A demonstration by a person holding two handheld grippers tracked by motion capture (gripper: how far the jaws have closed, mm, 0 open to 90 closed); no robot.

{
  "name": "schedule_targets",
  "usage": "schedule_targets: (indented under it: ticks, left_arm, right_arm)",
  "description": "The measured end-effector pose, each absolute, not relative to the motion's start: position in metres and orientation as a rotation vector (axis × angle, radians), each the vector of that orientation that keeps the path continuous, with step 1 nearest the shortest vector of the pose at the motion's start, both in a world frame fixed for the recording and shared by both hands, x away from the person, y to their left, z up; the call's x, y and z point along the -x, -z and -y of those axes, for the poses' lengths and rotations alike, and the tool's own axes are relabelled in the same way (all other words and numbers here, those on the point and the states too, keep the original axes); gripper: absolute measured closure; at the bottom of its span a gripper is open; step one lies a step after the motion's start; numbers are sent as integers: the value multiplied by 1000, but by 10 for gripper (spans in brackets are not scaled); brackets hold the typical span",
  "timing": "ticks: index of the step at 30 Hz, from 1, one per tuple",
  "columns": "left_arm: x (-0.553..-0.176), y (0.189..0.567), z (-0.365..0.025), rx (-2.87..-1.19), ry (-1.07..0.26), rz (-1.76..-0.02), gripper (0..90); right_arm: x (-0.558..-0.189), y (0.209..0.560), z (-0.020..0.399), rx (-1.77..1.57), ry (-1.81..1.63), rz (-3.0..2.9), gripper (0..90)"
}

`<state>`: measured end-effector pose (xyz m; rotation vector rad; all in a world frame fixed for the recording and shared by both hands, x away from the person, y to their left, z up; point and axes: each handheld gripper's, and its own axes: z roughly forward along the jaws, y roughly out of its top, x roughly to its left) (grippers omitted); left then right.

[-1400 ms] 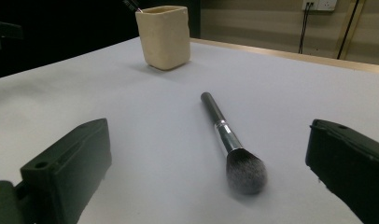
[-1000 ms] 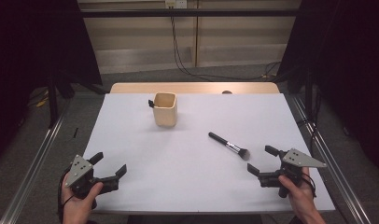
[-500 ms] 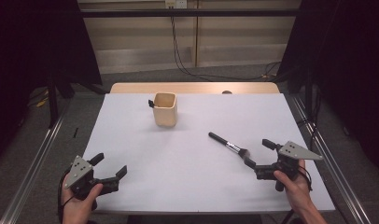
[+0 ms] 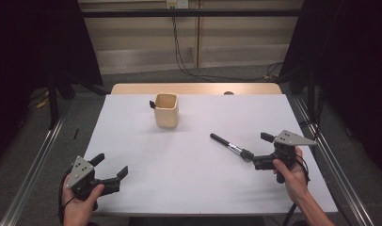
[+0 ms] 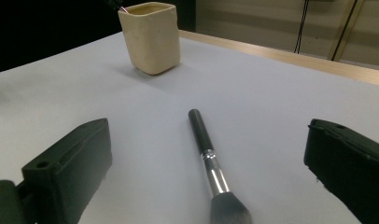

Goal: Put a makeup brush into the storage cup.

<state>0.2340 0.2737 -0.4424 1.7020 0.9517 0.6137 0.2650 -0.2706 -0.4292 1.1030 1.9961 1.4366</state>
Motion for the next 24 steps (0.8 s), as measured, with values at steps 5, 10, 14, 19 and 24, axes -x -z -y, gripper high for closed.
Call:
schedule_targets:
  ticks: [5, 10, 14, 19, 24]
  left_arm:
    - [-238, 442, -275, -1717, -604, -947, 36]
    - [-241, 442, -275, -1705, -612, -956, 36]
    - [-242, 443, -274, -1710, -613, -952, 37]
    - [-240, 443, -275, -1712, -615, -953, 36]
    - [-237, 443, -277, -1704, -622, -960, 36]
  right_arm:
    - [-284, 425, 264, -1087, -1398, -2059, 10]
    - [-304, 427, 256, -1099, -1341, -2097, 24]
    - [-316, 426, 250, -1102, -1290, -2145, 23]
    - [-328, 426, 246, -1117, -1216, -2216, 25]
    - [-340, 422, 242, -1135, -1157, -2300, 34]
